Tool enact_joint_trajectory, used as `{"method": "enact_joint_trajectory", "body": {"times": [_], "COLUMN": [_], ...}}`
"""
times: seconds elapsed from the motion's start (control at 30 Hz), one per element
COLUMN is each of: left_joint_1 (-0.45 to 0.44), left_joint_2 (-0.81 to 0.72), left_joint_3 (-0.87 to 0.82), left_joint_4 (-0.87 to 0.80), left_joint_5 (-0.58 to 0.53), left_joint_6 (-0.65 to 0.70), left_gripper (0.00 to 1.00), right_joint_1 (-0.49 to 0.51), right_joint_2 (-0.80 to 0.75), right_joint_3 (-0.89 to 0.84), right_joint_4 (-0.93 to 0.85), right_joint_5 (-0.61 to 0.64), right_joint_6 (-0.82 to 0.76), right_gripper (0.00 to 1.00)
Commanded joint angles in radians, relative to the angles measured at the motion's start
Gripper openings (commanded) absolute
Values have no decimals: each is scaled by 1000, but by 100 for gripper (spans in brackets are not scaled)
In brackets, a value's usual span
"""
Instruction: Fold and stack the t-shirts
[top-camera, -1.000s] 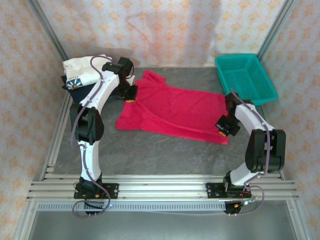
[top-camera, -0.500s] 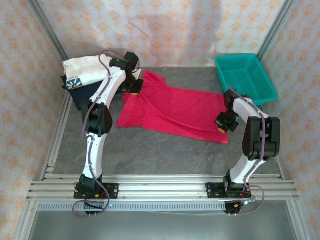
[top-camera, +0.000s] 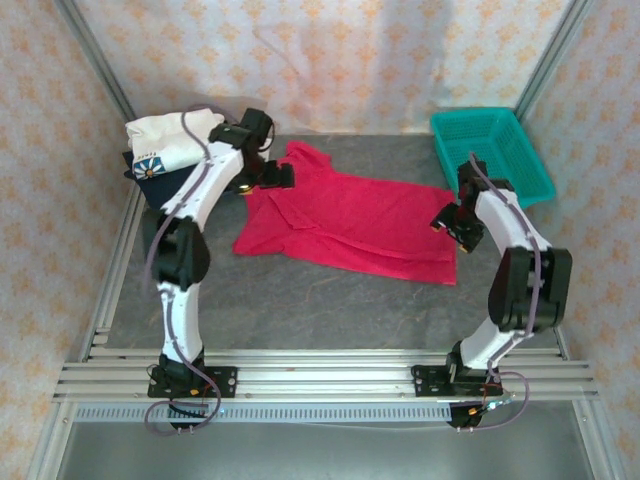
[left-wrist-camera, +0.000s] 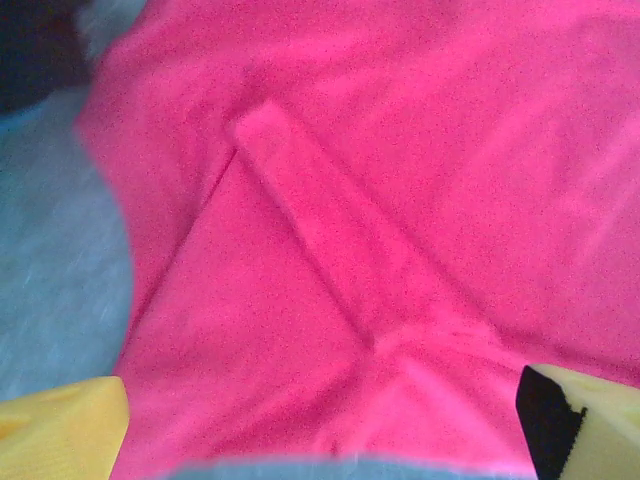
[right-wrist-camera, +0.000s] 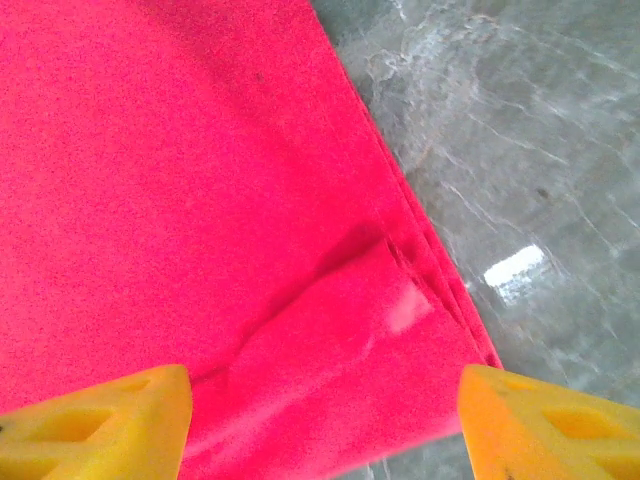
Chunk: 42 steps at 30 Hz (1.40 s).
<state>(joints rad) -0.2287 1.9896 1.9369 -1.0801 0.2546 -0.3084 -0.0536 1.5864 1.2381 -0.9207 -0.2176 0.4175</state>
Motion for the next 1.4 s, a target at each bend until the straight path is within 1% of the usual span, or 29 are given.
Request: {"method": "enact_joint_trajectory", "body": {"times": [0.0,0.1,0.23,0.4,0.5,0.57,0.67,0.7,0.73,0.8,0.87,0.9,0.93,1.0,1.07,1.13,1.2,1.37], "left_joint_1": [45,106,128,129,130,130,131,131,131,131,131,131,131,132,131,131,131,131], "left_joint_2": [-172,-254,-261,-194,-153,-135,-93,-87,-50,-26,-3,5,9,5,-12,-52,-117,-255], "left_joint_3": [-226,-444,-586,-667,-676,-682,-672,-666,-658,-642,-617,-602,-597,-594,-608,-649,-709,-910], "left_joint_4": [63,158,284,415,452,473,476,474,472,462,420,398,379,344,306,291,289,310], "left_joint_5": [10,59,115,139,134,115,67,43,25,-13,-61,-88,-115,-159,-198,-211,-189,-167], "left_joint_6": [-85,-125,-137,-176,-190,-197,-190,-185,-178,-162,-142,-133,-123,-103,-86,-75,-86,-157], "left_gripper": [99,96,88,79,76,74,68,64,59,46,28,17,11,8,5,4,4,5], "right_joint_1": [-6,-5,-6,-6,-5,-5,-6,-6,-5,-6,-6,-6,-5,-5,-6,-6,-6,-6], "right_joint_2": [-126,-217,-243,-192,-130,-89,-24,-5,11,37,63,70,72,67,58,34,-8,-111], "right_joint_3": [-99,-188,-291,-393,-413,-410,-385,-376,-371,-359,-338,-333,-330,-326,-328,-345,-376,-456], "right_joint_4": [-96,-93,-67,49,130,186,243,255,271,290,277,270,258,231,199,176,152,96], "right_joint_5": [-47,-89,-122,-98,-71,-48,-9,8,20,42,65,77,100,135,158,157,163,131], "right_joint_6": [-2,10,17,46,73,93,121,128,131,136,136,135,137,134,131,134,148,192], "right_gripper": [71,71,67,63,62,61,60,59,58,54,43,36,26,12,5,3,3,2]}}
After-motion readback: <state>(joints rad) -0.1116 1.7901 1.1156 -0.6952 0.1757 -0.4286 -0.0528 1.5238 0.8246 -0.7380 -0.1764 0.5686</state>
